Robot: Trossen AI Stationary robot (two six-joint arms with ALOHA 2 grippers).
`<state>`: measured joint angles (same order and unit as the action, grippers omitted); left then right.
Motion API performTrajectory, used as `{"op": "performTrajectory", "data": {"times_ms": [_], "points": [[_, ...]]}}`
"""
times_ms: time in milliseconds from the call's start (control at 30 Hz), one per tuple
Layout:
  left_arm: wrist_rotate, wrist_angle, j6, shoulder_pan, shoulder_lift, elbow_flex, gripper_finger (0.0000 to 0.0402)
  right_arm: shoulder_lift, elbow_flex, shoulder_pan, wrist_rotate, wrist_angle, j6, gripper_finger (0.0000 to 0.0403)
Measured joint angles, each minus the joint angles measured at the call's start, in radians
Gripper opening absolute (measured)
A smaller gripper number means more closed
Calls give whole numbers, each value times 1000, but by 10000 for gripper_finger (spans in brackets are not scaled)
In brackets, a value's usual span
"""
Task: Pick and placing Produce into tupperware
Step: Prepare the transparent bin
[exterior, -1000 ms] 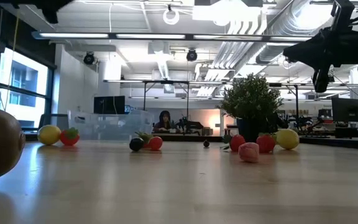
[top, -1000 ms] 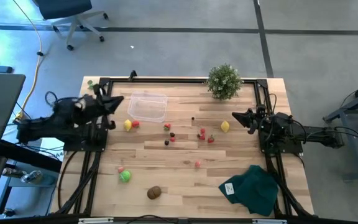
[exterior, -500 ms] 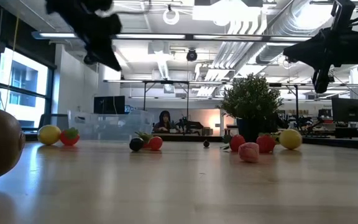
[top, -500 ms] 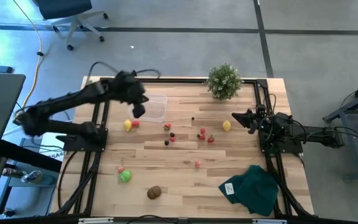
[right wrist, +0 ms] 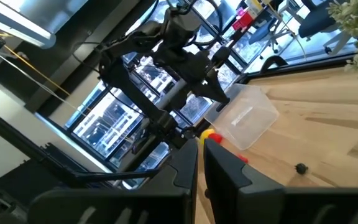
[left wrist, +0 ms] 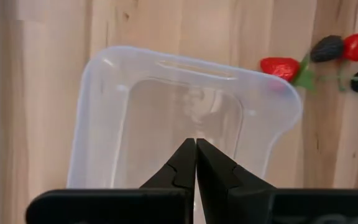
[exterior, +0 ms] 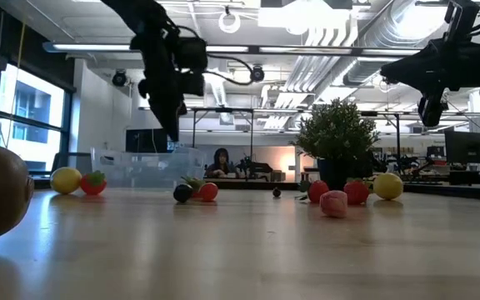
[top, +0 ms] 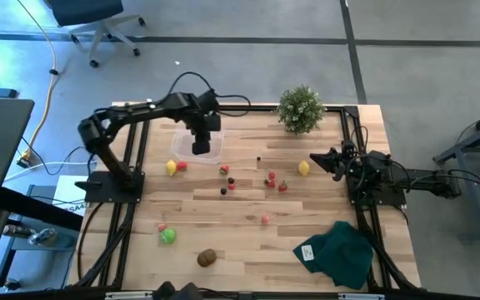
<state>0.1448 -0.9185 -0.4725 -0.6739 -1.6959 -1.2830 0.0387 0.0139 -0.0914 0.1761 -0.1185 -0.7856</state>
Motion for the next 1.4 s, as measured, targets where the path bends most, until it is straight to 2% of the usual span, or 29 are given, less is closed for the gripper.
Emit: {"op": "performTrajectory", "data": {"times_ms": [200,433,800,1000,1400], "points": [[22,11,6,21,-76,-1,3,0,0,0,0,26,0,19],[35,101,31,114,-138,-1,3,0,0,0,0,31,7,19],[59,268,107,172,-156,-1,3,0,0,0,-1,37,8,19],[117,391,166,188,-174,-1,3,0,0,0,-20,56,8,19],[137,470,225,285,-206,0,3,0,0,1,-38,71,8,19]]}}
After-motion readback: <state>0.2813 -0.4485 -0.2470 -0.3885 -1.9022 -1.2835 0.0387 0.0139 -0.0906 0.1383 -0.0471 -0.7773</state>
